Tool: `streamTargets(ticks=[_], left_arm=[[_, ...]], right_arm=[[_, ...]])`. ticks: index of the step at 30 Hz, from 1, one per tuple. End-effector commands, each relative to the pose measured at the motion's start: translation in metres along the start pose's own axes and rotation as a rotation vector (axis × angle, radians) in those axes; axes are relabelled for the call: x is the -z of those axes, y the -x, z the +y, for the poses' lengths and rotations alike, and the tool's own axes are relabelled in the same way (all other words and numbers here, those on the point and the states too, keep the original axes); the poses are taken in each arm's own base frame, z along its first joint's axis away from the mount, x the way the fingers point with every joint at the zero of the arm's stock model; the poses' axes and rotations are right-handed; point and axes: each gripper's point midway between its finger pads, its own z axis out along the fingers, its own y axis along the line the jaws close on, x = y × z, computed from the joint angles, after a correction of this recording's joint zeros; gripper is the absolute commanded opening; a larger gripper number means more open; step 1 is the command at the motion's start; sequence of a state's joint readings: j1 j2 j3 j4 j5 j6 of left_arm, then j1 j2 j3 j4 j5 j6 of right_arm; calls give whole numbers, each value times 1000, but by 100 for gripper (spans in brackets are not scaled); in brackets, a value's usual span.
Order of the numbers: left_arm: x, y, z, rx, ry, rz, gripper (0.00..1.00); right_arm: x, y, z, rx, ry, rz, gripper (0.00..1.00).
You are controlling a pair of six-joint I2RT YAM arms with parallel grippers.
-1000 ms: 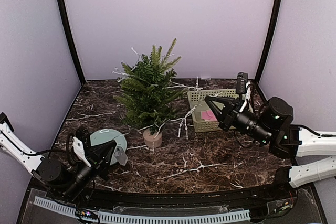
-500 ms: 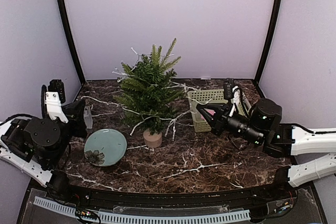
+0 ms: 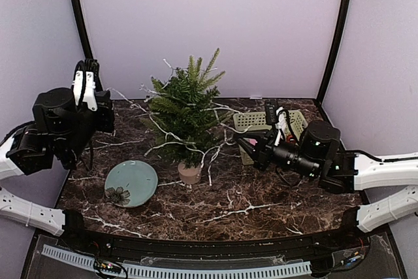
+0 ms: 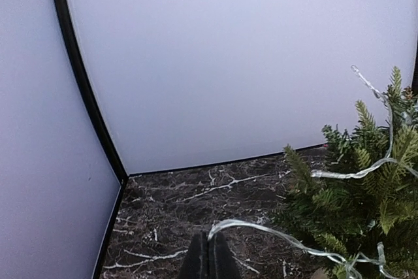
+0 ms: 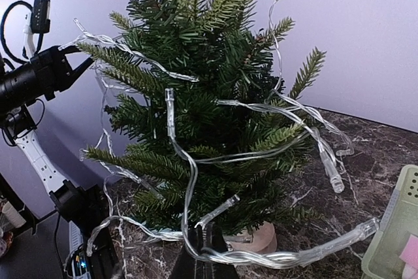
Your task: Decorate the small christmas tree
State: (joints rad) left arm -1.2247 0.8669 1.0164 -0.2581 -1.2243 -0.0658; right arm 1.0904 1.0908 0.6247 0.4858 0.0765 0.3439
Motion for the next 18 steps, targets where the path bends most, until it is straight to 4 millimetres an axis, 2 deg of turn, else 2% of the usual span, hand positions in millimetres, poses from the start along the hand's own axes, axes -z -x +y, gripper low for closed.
streamTargets(ticks=[1,2,3,5,7,8,14,18], left_arm=[[-21,49,-33,4,-200,-83,0],[-34,44,-29,9,-179,-51,0],[-37,48,-35,19,-243,-39,0],[-54,49,-30,70,-271,-3,0],[-65,54,-17,117,-261,-9,0],[-68,57,-2,139,-231,-21,0],[-54,96,70,205,-57,-135,0],[-53,113,83,191,-1,-147,0]], right_arm=[[-3,31,18,12,63,-86,0],[-4,30,20,15,70,-85,0],[-6,31,22,17,84,-83,0],[-9,35,29,19,111,-81,0],[-11,39,40,23,160,-79,0],[-11,41,44,28,174,-78,0],[-20,38,62,46,230,-48,0],[-27,24,59,34,222,-20,0]])
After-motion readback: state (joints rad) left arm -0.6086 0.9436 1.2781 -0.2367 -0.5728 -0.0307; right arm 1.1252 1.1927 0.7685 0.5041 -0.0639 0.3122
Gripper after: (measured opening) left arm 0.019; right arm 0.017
